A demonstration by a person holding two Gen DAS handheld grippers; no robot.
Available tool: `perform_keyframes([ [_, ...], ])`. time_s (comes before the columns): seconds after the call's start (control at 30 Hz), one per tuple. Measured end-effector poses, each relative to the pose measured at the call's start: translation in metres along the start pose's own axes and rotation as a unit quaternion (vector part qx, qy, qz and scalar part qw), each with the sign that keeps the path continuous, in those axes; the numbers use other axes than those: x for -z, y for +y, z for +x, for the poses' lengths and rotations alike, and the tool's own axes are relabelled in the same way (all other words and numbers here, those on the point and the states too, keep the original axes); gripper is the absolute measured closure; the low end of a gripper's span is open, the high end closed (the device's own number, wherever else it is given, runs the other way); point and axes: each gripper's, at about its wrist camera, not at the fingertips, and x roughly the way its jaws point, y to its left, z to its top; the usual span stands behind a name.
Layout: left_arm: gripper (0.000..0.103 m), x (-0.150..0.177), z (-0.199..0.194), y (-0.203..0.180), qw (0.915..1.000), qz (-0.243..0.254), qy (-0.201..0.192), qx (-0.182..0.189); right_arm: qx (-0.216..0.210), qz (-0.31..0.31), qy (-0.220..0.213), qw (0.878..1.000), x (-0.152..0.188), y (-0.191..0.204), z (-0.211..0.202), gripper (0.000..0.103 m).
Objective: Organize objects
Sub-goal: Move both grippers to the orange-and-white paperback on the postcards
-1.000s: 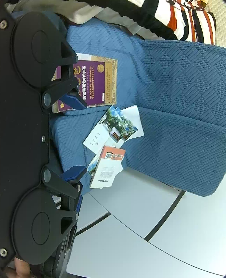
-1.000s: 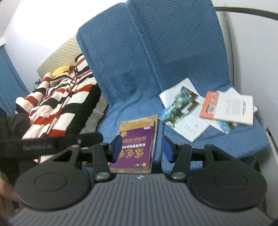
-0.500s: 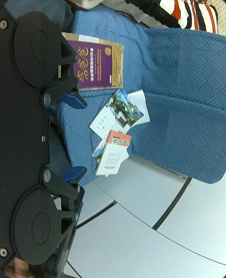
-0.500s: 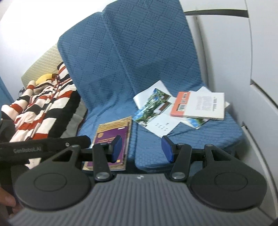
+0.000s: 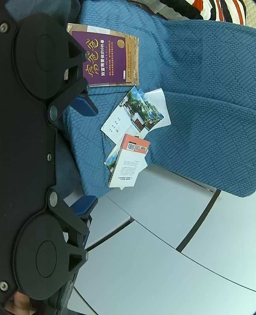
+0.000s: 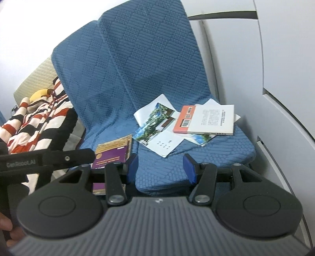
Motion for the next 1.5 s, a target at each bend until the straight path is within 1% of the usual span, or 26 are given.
perform_keyframes([
  [0.07, 0.003, -0.001, 0.003, -0.001, 1.0000, 0.001, -0.002, 0.000, 0.003, 0.003, -0.002, 1.000, 0.000, -0.004, 0.000, 0.049],
  [0.1, 0.001, -0.001, 0.005, -0.001, 1.0000, -0.001, -0.001, 0.001, 0.005, 0.003, -0.003, 1.000, -0.001, -0.007, 0.000, 0.049],
  [0.3, 0.001, -0.005, 0.024, -0.003, 0.9999, -0.002, 0.011, -0.006, 0.012, 0.015, 0.004, 1.000, -0.002, -0.023, 0.010, 0.049],
  [0.43, 0.001, -0.007, 0.039, -0.006, 0.9998, 0.000, 0.018, -0.006, 0.018, 0.011, 0.006, 1.000, -0.004, -0.030, 0.016, 0.048],
  [0.47, 0.001, -0.007, 0.043, -0.007, 0.9998, 0.000, 0.018, -0.006, 0.020, 0.014, 0.008, 1.000, -0.006, -0.034, 0.018, 0.037],
  [0.5, 0.001, -0.008, 0.047, -0.008, 0.9999, 0.000, 0.017, -0.004, 0.020, 0.019, 0.009, 1.000, -0.006, -0.037, 0.020, 0.029],
  [0.53, 0.001, -0.008, 0.053, -0.009, 0.9999, 0.000, 0.017, 0.001, 0.021, 0.023, 0.007, 0.999, -0.007, -0.041, 0.022, 0.016],
  [0.57, 0.001, -0.008, 0.059, -0.010, 0.9998, -0.002, 0.020, 0.003, 0.024, 0.028, 0.005, 0.999, -0.007, -0.045, 0.023, 0.015],
  [0.73, 0.001, -0.007, 0.092, -0.015, 0.9989, -0.005, 0.045, 0.007, 0.029, 0.049, 0.017, 0.998, -0.010, -0.067, 0.038, 0.015],
  [0.87, 0.001, -0.007, 0.116, -0.018, 0.9980, -0.015, 0.062, 0.007, 0.039, 0.049, 0.021, 0.998, -0.012, -0.080, 0.047, 0.015],
  [1.0, 0.001, -0.010, 0.140, -0.022, 0.9975, -0.011, 0.070, 0.000, 0.049, 0.056, 0.024, 0.997, -0.015, -0.097, 0.059, 0.015],
  [1.1, 0.001, -0.014, 0.159, -0.023, 0.9971, -0.012, 0.075, -0.004, 0.064, 0.059, 0.025, 0.996, -0.016, -0.109, 0.068, 0.015],
  [1.23, 0.001, -0.019, 0.188, -0.020, 0.9959, -0.021, 0.087, -0.007, 0.075, 0.064, 0.031, 0.995, -0.019, -0.126, 0.085, 0.015],
  [1.5, 0.001, -0.029, 0.254, -0.016, 0.9930, -0.020, 0.116, -0.011, 0.084, 0.087, 0.046, 0.992, -0.030, -0.154, 0.126, 0.015],
])
